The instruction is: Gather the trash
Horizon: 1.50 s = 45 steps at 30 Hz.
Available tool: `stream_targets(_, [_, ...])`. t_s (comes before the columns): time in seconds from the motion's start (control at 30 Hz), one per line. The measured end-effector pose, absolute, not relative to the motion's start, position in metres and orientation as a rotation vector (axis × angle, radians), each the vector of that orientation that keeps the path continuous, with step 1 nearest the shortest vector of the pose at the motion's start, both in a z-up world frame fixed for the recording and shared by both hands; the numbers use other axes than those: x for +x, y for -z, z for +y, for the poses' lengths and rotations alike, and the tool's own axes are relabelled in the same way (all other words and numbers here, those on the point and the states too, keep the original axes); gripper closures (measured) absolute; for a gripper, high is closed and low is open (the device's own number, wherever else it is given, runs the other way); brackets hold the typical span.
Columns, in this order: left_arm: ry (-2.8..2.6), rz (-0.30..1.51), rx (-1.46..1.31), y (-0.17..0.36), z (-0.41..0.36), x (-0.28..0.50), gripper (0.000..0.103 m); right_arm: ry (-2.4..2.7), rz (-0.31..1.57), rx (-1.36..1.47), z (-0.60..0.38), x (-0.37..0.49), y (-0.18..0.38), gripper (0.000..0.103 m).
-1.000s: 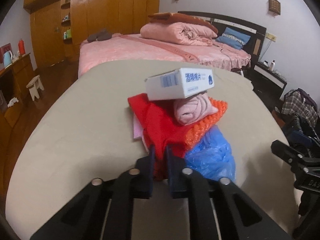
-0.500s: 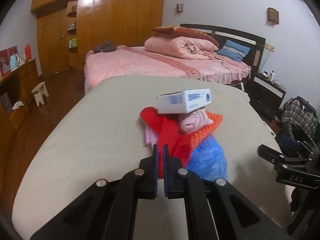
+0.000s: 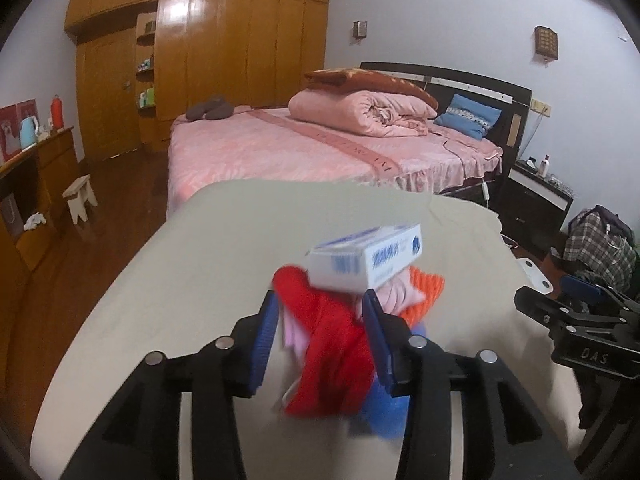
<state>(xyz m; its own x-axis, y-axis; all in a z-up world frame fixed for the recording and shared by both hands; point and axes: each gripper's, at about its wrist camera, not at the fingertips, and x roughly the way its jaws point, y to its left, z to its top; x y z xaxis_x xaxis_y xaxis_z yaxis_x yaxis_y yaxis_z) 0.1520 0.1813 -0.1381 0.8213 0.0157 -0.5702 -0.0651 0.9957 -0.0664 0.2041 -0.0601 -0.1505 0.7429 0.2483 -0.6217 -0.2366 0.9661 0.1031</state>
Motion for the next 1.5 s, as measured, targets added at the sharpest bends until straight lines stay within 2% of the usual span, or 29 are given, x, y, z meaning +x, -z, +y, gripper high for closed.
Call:
stream_targets(0.27, [-0.043,0.612,-0.075,0.14,0.176,0.175,0.06,-0.239,0.688,0.04,-0.074,0.211,0.152,0.005])
stream_targets(0.57, [-0.14,0.63,-0.11,0.151,0.208,0.178,0.06,-0.251,0.702,0.03,-0.068,0.214,0.16,0.005])
stream_targets(0.97, [-0.104,0.742,-0.123,0.183,0.226,0.225,0.06,-0.234,0.716,0.021,-0.068,0.22,0.163,0.005])
stream_targets(1.5, [0.176,0.668,-0.12,0.164,0.173,0.206,0.06,-0.178,0.715,0.053,-0.087,0.227,0.162,0.005])
